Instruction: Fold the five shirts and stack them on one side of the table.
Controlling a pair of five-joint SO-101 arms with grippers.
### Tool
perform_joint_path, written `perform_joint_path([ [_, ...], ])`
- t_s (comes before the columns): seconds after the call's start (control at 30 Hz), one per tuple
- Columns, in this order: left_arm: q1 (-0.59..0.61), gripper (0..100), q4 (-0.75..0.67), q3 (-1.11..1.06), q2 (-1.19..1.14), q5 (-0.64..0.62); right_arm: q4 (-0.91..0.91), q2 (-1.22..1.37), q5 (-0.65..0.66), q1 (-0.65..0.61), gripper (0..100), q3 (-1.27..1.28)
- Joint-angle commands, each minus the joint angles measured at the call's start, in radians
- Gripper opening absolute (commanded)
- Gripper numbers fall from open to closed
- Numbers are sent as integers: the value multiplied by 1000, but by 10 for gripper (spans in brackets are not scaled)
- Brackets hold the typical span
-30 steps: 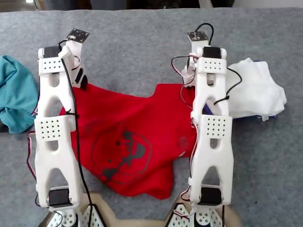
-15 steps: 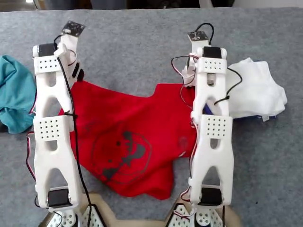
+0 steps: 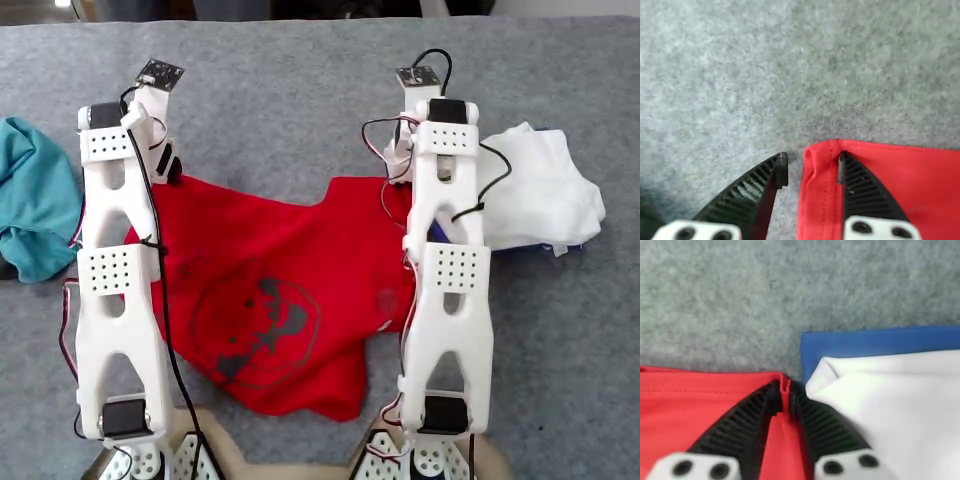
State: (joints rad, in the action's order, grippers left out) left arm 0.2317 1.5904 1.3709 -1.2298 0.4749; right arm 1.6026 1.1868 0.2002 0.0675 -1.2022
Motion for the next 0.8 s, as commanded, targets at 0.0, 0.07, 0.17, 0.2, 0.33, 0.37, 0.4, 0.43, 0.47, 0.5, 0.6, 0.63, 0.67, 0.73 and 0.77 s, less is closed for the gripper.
perform_joint_path([
  [0.0,13,184,-12,21,-5,5,2,-12,-11,-14,14,-45],
  [0.07,15,184,-11,21,-15,5,2,-12,-11,-14,14,-45],
  [0.17,12,155,-6,21,-18,8,2,-12,-11,-14,14,-45],
  [0.2,10,134,-3,21,-18,9,2,-12,-11,-14,14,-45],
  [0.33,8,86,-3,21,-18,9,2,-12,-11,-14,14,-45],
  [0.37,8,83,-3,21,-20,9,2,-12,-11,-14,14,-45],
  [0.4,8,83,-3,21,-20,9,2,-12,-11,-14,14,-45],
  [0.43,8,83,-3,21,-20,9,2,-12,-11,-14,14,-45],
  [0.47,8,83,-3,21,-20,9,2,-12,-11,-14,14,-45],
  [0.5,8,82,-3,21,-20,9,2,-12,-11,-14,14,-45],
  [0.6,8,20,-9,21,-18,6,3,-15,-12,-15,14,-47],
  [0.63,8,33,-8,21,-17,6,11,-15,-12,-18,14,-64],
  [0.67,8,28,-8,21,-15,6,29,-16,-12,-21,14,-88],
  [0.73,10,29,-9,22,-14,5,66,-18,-12,-28,14,-163],
  [0.77,12,28,-6,30,-14,5,81,-13,-12,-29,14,-209],
])
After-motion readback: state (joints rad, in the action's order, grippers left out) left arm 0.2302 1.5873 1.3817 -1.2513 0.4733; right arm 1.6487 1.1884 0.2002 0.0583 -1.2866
